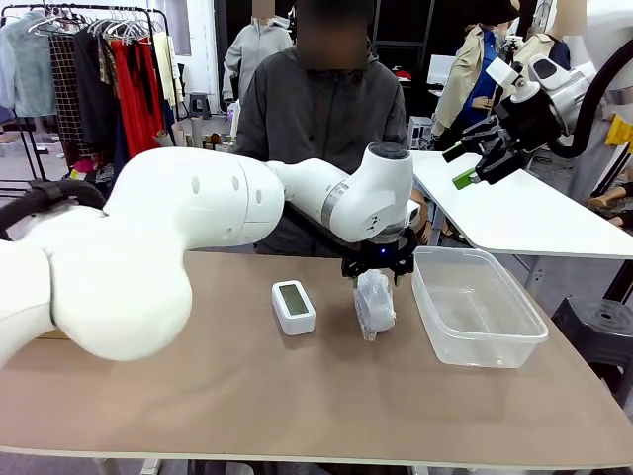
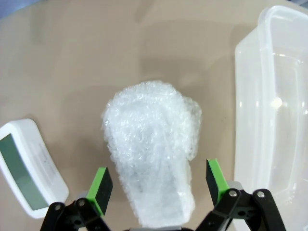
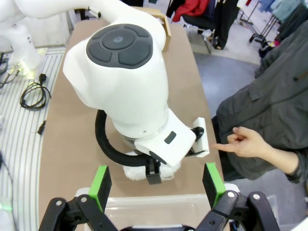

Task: Separate and place wrapped and unwrapped clocks.
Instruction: Pick up the Digital clock indicated by the person.

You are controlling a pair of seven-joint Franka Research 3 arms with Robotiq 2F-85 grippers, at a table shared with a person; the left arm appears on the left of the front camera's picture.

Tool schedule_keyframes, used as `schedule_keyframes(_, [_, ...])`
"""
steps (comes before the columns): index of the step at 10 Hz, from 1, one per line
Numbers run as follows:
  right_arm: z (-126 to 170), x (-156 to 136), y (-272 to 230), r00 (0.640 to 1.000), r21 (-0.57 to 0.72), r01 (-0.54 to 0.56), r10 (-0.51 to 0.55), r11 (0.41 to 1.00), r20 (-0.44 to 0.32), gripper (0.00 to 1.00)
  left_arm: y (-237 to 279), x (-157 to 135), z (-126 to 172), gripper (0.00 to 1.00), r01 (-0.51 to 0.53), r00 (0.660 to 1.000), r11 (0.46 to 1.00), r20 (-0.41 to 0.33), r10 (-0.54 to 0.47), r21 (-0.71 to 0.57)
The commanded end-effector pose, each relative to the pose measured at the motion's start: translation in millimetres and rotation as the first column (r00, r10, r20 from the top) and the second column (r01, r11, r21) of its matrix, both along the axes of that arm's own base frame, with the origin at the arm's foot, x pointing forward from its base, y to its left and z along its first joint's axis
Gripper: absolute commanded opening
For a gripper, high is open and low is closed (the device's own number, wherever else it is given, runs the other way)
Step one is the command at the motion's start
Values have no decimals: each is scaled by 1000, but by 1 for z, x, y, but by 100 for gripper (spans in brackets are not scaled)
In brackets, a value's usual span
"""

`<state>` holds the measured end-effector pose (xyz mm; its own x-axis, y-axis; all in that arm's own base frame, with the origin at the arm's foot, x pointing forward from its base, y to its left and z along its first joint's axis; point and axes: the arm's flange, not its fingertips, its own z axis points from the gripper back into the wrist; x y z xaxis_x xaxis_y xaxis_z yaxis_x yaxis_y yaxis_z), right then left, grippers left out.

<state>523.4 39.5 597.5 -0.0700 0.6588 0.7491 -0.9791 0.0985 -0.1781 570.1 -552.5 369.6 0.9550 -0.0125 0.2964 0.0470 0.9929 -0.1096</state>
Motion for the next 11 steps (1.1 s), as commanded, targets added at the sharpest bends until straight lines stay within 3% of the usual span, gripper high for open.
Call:
schedule_keyframes(1, [1,0,-1,1000,-10,1,-1,1000,5,100,35,-27,-13,100,16,1000,1000,-6,-16,-8])
schedule_keyframes(7, [1,0,-1,1000,-10,1,-1,1000,5,100,42,-20,-40,100,12,1000,999,1,-12,-50])
schedule_keyframes(11, [1,0,-1,1000,-10,1,-1,1000,5,100,37,-11,-48,22,32,999,999,30,-31,-36])
